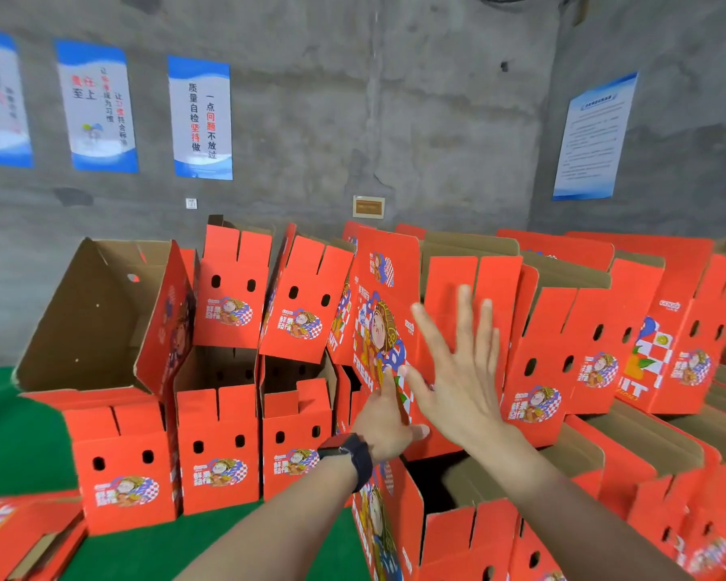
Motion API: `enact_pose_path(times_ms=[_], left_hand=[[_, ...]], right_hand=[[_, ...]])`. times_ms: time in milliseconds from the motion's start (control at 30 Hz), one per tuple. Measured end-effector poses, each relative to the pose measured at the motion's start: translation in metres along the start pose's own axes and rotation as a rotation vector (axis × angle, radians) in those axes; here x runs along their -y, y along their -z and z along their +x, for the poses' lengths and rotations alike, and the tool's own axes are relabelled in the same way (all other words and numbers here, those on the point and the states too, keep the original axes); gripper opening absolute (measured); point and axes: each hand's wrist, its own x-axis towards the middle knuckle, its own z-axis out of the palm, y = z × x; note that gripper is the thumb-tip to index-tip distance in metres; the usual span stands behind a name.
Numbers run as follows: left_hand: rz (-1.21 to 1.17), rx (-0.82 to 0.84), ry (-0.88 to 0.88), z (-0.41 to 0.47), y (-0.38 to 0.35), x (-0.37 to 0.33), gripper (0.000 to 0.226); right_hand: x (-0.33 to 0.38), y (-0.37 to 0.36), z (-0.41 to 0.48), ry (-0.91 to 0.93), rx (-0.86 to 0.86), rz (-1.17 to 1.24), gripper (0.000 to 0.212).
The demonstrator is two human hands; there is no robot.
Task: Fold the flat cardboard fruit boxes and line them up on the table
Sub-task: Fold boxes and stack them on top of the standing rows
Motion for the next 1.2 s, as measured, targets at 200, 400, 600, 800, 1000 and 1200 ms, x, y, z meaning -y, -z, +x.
enact_pose_path(times_ms=[200,400,600,800,1000,1200], left_hand=[[0.078,-0.045,-0.027,-0.005,0.003,0.007,0.1],[0.088,-0.062,0.016,-0.027,0.018,0.027,0.093],[0.107,-0.089,0.053,-0.048,0.045,0.047,0.093],[0.092,-0.077,0.074,-0.075,0.068,0.071,0.092],[0.101,-0.087,0.098,-0.102,0.099,0.107,0.089],[0.089,-0.104,0.131,-0.123,0.129,0.141,0.087]], right_hand=[[0.0,-0.01,0.022,-0.044,0.289,-0.145,0.075],[0.008,-0.014,0.018,-0.039,0.306,-0.143,0.073],[0.022,-0.014,0.013,-0.053,0.191,-0.058,0.075],[0.037,-0.013,0.009,-0.071,0.169,-0.066,0.076],[0.037,-0.012,0.002,-0.206,0.234,-0.079,0.073],[0.082,-0.009,-0.014,-0.097,0.035,-0.057,0.075]])
